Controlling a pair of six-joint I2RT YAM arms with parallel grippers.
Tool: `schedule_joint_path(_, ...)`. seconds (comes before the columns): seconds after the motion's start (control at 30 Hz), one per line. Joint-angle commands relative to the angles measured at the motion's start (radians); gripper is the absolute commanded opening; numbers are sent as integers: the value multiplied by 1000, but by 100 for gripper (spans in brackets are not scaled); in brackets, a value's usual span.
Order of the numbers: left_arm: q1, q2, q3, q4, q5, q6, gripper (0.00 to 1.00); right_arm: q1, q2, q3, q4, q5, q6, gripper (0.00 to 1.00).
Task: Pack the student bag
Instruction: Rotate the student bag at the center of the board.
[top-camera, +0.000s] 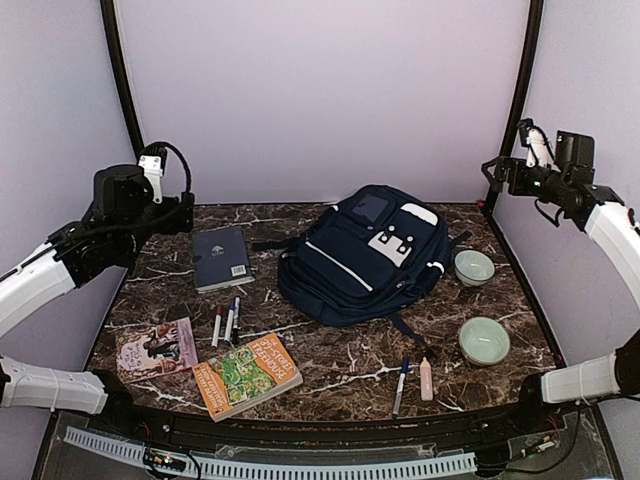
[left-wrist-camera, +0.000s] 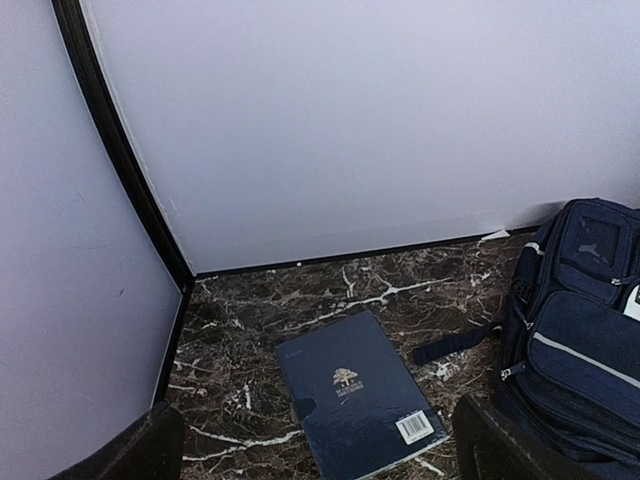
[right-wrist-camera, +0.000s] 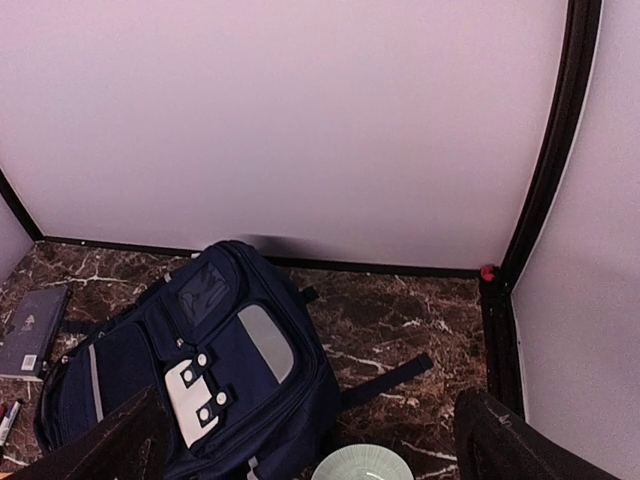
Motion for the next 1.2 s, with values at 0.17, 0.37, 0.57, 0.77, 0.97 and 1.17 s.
schedule_joint_path(0.17,226,276,4,130,401,-58,86,7,93,-103,53,-33,-95,95)
schedule_joint_path(0.37,278,513,66,132,637,-102,83,81,191,-123,21,-67,-184,84)
schedule_joint_path(0.57,239,744,198,107,823,-181,82,246,308,-172,45,-86,-252,77)
schedule_joint_path(0.77,211,928,323,133,952,-286,85,356,460,-129,-12,-75,-312,70)
schedule_joint_path(0.97,191,1079,468,172,1079,-381,86,393,494,-148,-69,-60,-384,67)
schedule_joint_path(1.17,149,1155,527,211,1105,-450,81,399,464,-177,-134,-63,-445,68)
